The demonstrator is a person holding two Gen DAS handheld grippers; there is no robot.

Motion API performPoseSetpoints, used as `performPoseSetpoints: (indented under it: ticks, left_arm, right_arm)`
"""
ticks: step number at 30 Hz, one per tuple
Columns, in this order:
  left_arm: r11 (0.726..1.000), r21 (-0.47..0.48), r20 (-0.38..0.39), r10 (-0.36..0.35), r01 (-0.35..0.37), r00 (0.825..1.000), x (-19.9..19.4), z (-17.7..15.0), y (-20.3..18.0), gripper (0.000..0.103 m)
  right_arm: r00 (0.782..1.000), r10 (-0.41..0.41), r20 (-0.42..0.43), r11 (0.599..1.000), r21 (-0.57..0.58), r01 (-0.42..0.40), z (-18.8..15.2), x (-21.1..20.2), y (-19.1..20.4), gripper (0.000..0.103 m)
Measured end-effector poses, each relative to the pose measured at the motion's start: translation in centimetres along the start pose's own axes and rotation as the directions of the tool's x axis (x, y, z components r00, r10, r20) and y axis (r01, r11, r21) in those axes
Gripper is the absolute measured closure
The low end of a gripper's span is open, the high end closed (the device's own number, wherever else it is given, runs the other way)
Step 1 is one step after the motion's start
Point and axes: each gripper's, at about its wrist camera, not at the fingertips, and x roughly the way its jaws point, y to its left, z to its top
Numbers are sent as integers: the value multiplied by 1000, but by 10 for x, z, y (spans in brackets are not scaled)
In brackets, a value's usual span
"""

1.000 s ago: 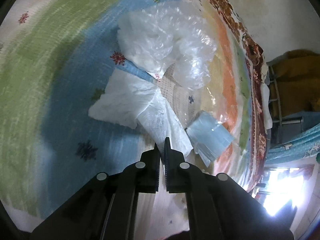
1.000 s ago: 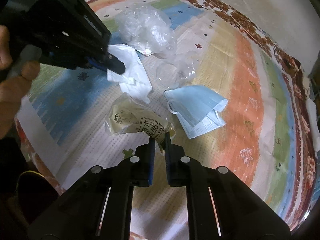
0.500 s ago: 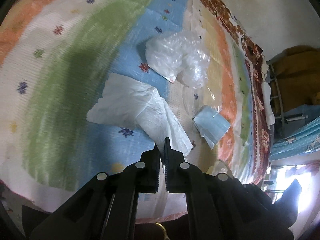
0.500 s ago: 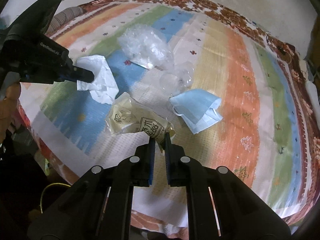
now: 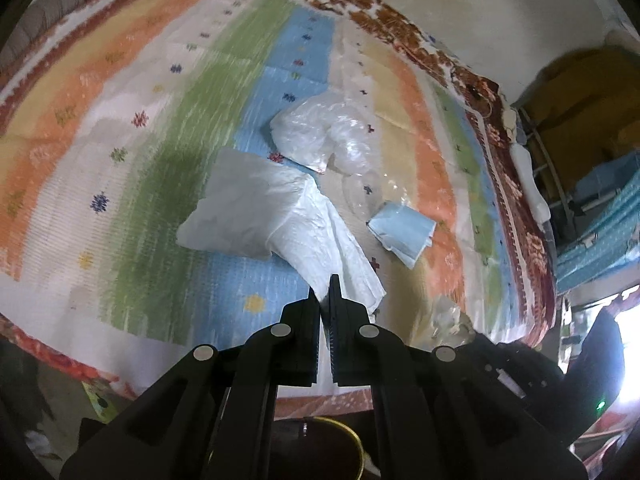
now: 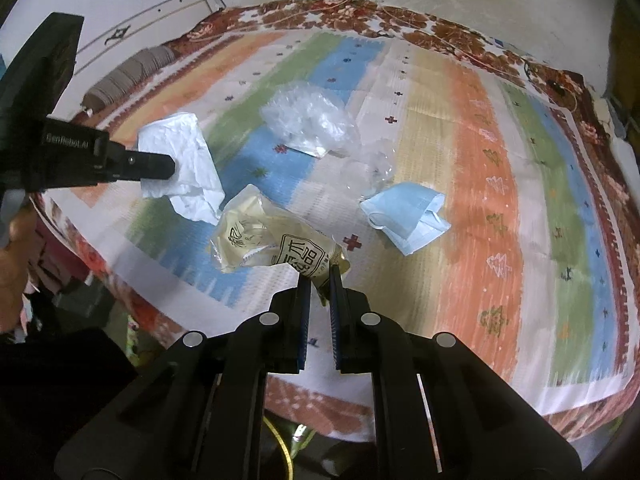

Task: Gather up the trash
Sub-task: 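Lift the tissue and snack wrapper in both tools and carry them over the bin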

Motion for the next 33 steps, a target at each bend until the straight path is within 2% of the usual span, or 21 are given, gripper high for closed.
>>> performPoseSetpoints:
  ticks: [2, 5, 10, 14, 16, 21, 25, 28, 33]
  left_arm:
    - [1000, 15, 18, 2, -3, 1000, -9, -4, -3, 100]
    - [1000, 25, 42, -9, 8, 999, -26, -12, -3, 100]
    - [998, 61, 86, -6, 0, 996, -52, -28, -7, 100]
    - [996, 86, 121, -33, 23, 992, -75, -45, -11, 100]
    - [995, 95, 139, -52, 39, 989, -86, -54, -12, 100]
    - [991, 116, 164, -82, 63, 983, -102, -70, -18, 100]
    - [988, 126, 183, -106, 84, 977, -113, -81, -20, 100]
    - [987, 142, 196, -108, 81, 975, -118, -92, -23, 100]
    - [981, 183, 204, -107, 69, 973, -124, -110, -29, 100]
  right_arm:
    - [1000, -9, 2, 1000, 9, 9, -3, -6, 2, 95]
    - [1000, 21, 0, 998, 64, -21, -10, -16, 2, 95]
    - [999, 25, 40, 996, 87, -29, -19, -31, 6, 95]
    - [997, 27, 65, 996, 86, -33, -27, -42, 13, 95]
    - [995, 57, 77, 992, 108, -65, -31, -48, 15, 95]
    - [987, 109, 121, 984, 130, -125, -40, -67, 22, 95]
    - [983, 114, 145, 980, 148, -136, -52, -79, 24, 95]
    - [983, 79, 164, 987, 128, -101, -61, -88, 28, 95]
    - [978, 117, 174, 975, 165, -146, -77, -96, 24, 95]
